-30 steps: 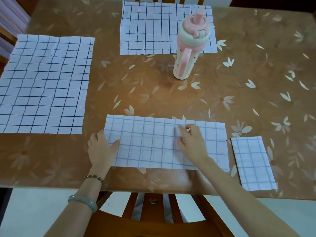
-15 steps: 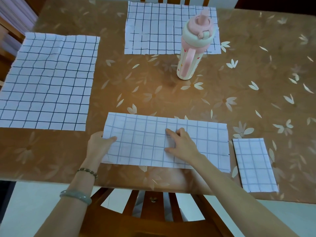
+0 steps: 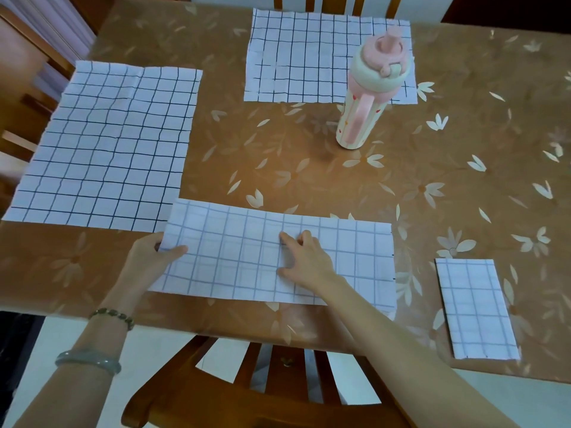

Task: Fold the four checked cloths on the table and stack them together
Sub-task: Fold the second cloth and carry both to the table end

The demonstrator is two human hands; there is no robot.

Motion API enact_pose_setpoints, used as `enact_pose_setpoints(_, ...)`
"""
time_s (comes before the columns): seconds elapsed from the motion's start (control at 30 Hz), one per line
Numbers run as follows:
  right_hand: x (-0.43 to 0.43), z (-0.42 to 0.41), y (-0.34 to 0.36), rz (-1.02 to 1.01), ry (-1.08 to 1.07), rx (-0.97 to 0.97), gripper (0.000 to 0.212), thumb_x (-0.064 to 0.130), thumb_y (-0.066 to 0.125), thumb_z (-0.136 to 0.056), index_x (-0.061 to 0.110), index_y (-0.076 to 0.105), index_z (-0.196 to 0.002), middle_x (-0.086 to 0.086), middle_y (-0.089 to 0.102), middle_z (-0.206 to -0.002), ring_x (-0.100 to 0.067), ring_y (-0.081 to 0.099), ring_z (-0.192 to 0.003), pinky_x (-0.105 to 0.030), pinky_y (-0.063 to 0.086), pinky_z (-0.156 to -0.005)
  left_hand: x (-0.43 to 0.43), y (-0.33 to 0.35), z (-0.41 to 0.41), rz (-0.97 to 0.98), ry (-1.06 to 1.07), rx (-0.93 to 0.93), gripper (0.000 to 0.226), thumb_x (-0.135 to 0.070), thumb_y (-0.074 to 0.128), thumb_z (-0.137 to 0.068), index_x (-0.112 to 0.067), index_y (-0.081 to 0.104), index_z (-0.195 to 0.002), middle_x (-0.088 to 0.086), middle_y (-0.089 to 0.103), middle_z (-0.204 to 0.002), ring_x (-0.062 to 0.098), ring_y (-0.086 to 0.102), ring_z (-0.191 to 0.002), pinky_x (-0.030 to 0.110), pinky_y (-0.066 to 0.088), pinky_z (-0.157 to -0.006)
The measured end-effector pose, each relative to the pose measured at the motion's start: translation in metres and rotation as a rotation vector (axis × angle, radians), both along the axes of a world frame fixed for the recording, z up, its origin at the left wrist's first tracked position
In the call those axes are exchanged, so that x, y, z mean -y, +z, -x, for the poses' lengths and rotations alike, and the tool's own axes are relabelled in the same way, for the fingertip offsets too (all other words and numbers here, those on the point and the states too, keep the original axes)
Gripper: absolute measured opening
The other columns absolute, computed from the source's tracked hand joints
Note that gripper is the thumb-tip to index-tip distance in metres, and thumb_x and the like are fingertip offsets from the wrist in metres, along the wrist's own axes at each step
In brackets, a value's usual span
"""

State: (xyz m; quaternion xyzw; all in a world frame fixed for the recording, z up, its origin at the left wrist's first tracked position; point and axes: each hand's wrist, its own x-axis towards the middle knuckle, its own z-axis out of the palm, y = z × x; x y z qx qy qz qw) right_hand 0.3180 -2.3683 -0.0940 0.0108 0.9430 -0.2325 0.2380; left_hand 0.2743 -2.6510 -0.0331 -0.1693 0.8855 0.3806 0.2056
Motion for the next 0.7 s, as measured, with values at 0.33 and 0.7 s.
enact_pose_setpoints(0.33,-0.002,0.007,0.006,0.006,0.049,0.099,0.096,0.042,0.076,-0.07,0.035,0.016,-0.145,-0.005,0.031,-0.124,-0.025,0.036,-0.114,-0.037,0.046,-0.078,-0.012,0.05,0.001,-0.125,-0.24,0.137,0.031,-0.015,0.069,-0.086,-0.036,0.057,-0.105,-0.013,0.064,-0.104,0.01,0.062,-0.096,0.029,0.049,-0.075)
enact_pose_setpoints(0.7,0.001,0.009,0.002,-0.023,0.057,0.117,0.113,0.044,0.08,-0.063,0.028,0.006,-0.147,-0.008,0.028,-0.128,-0.029,0.035,-0.115,-0.042,0.047,-0.082,-0.078,0.105,-0.003,-0.228,-0.392,0.042,0.035,-0.008,0.067,-0.086,-0.035,0.06,-0.107,-0.014,0.068,-0.105,0.001,0.066,-0.092,0.025,0.052,-0.077)
